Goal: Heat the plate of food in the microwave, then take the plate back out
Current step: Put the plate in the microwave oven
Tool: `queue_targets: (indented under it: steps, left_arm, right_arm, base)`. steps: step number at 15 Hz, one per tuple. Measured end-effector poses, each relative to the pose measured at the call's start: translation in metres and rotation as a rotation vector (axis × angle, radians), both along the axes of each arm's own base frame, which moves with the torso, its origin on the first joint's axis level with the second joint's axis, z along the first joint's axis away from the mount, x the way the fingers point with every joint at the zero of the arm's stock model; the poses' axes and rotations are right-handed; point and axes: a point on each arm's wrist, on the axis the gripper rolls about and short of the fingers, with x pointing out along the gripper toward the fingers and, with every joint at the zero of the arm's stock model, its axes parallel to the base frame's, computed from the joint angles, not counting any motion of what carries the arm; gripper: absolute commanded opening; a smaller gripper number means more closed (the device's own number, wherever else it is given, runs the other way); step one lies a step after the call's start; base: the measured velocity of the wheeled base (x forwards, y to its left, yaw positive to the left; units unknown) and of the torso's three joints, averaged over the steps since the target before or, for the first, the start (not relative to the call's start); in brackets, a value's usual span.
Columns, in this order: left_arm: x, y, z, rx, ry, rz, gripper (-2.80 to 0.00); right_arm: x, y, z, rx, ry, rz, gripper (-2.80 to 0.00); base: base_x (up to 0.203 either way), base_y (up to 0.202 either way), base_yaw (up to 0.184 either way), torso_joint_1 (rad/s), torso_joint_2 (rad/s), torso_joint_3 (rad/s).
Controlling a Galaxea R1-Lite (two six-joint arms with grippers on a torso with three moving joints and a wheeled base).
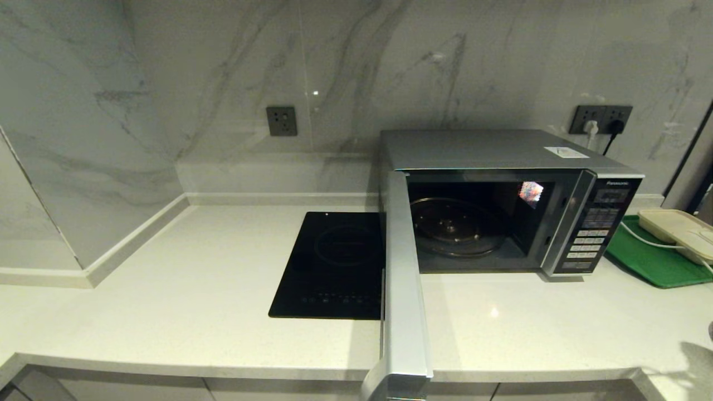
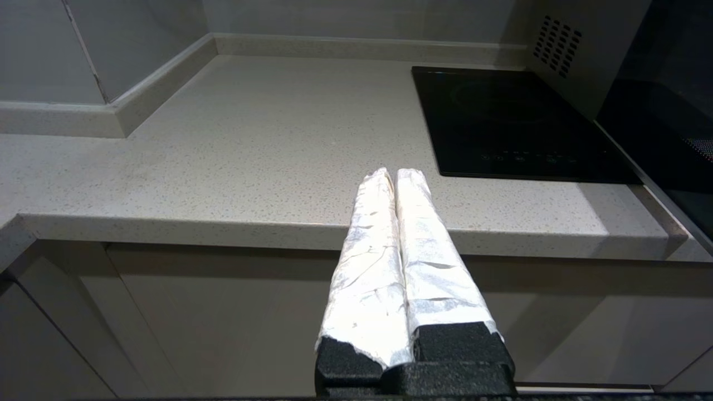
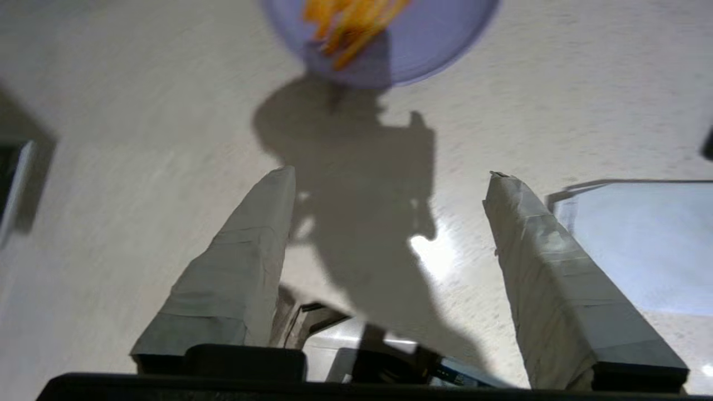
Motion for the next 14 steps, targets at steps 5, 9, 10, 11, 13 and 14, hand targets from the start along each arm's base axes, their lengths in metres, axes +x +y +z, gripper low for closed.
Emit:
queue_targets:
  steps: [5,9,10,11,13,14]
  left_arm:
    - [0.0,0.0,0.0,0.0,0.0,0.0,-2.8]
    - [0.0,0.0,0.0,0.0,0.0,0.0,-2.8]
    - [0.0,0.0,0.0,0.0,0.0,-0.001,-2.8]
    - [0.0,0.0,0.0,0.0,0.0,0.0,-2.8]
    - [0.0,0.0,0.0,0.0,0.0,0.0,-2.8]
    - [0.0,0.0,0.0,0.0,0.0,0.0,-2.8]
  right_arm:
    - [-0.015,-0.071,-0.041,0.108,0.078,-0.163,0.0]
    - [-0.015,-0.106,-0.079,0.195,0.114,-0.248,0.0]
    - [-0.013,-0.115,-0.085,0.204,0.107,-0.273,0.0]
    - [-0.011,-0.123,-0.091,0.213,0.098,-0.298,0.0]
    - [-0.007,-0.137,-0.101,0.221,0.09,-0.321,0.0]
    - [-0.004,-0.142,-0.106,0.226,0.09,-0.327,0.0]
  base:
    - [0.0,0.0,0.0,0.0,0.0,0.0]
    - [0.0,0.0,0.0,0.0,0.0,0.0]
    - [0.0,0.0,0.0,0.0,0.0,0.0]
    - [0.0,0.0,0.0,0.0,0.0,0.0]
    - [0.0,0.0,0.0,0.0,0.0,0.0]
    - [0.0,0.0,0.0,0.0,0.0,0.0]
